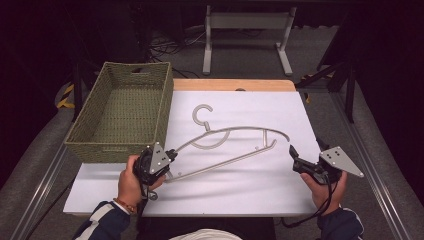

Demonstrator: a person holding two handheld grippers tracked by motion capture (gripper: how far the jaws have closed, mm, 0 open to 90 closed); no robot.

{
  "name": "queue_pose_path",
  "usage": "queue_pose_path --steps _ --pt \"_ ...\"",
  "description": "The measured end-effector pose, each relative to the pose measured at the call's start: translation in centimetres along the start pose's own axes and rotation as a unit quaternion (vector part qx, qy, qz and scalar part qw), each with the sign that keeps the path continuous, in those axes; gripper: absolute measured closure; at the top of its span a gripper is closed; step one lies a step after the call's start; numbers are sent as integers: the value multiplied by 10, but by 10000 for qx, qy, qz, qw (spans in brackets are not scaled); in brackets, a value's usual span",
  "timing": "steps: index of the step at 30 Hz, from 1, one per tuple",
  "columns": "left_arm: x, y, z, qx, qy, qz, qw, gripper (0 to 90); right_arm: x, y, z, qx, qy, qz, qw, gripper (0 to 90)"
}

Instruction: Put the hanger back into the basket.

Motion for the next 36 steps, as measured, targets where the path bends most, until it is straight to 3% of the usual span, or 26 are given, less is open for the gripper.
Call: queue_pose_path --steps 3,5,8,12,15,17,18,25,32,36 --pt "-4 -1 3 -60 -30 -98 9999 828 1 1 -3 96 9 23 10000 103" --pt "-8 -3 3 -31 -98 -194 9998 827 2 2 -6 502 -192 64 9985 102" --pt "-14 -6 5 -54 -124 -363 9992 827 4 5 -15 804 -159 184 9965 101" --pt "-24 -10 9 -174 -187 -580 9980 827 9 12 -21 888 -50 394 9953 101" --pt "-31 -12 14 -233 -266 -694 9970 827 13 15 -17 635 21 499 9967 99" --pt "-36 -12 18 -287 -307 -766 9962 827 15 16 -10 413 -71 548 9976 99" --pt "-36 -12 18 -287 -307 -766 9962 828 15 16 -10 413 -71 548 9976 99" --pt "-46 -14 30 -455 -422 -934 9937 827 22 19 18 -268 -525 621 9963 89" --pt "-58 -18 46 -641 -554 -1138 9899 827 24 21 31 -536 -884 593 9929 74" --pt "-64 -17 59 -738 -712 -1213 9873 827 24 21 34 -600 -900 612 9922 74"
Point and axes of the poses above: each handheld gripper's, and its own axes: x roughly forward along the jaws, y roughly out of its underside, z roughly to its left, the point moved 2 cm from there along x, roughly forward along the jaws, and after that the axes turned 3 degrees about x, right-handed, at the moved point
